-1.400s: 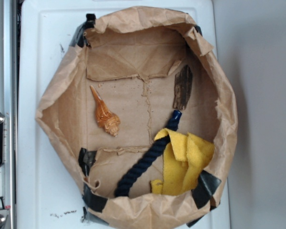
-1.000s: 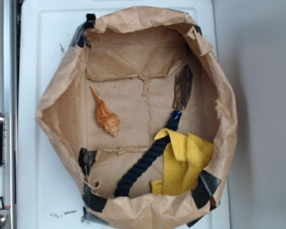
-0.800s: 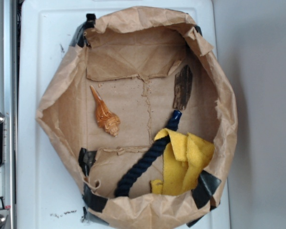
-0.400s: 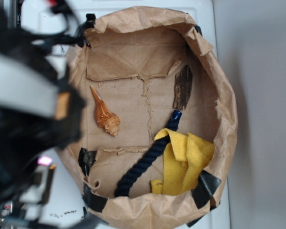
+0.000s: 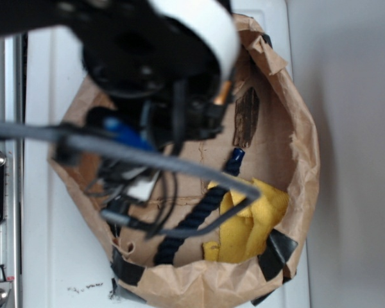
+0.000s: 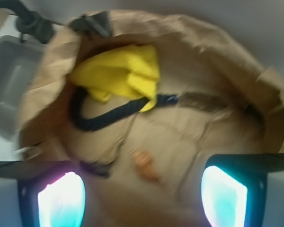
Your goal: Grab the shell.
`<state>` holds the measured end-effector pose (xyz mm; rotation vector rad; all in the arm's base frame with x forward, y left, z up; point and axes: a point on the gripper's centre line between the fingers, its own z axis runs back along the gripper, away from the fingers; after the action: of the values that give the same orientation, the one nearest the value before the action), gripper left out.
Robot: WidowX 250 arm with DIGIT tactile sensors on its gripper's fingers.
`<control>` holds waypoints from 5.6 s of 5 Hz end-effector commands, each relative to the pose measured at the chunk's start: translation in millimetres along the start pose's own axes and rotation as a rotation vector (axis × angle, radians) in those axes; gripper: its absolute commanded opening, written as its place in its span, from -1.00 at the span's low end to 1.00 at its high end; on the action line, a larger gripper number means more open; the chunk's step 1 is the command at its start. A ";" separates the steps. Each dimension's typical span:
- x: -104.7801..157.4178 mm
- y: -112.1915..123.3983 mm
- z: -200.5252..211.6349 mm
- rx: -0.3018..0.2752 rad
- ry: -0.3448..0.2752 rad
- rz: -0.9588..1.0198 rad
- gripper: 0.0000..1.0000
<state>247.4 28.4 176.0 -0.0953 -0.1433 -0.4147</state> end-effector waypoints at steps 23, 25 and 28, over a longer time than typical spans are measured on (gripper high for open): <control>-24.3 -4.1 -106.0 0.068 0.043 -0.158 -1.00; -9.1 -16.6 -23.4 0.135 -0.110 0.332 -1.00; 30.9 -10.9 -9.9 0.084 -0.070 0.651 -1.00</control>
<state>266.2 6.0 155.0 -0.0632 -0.1305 0.2337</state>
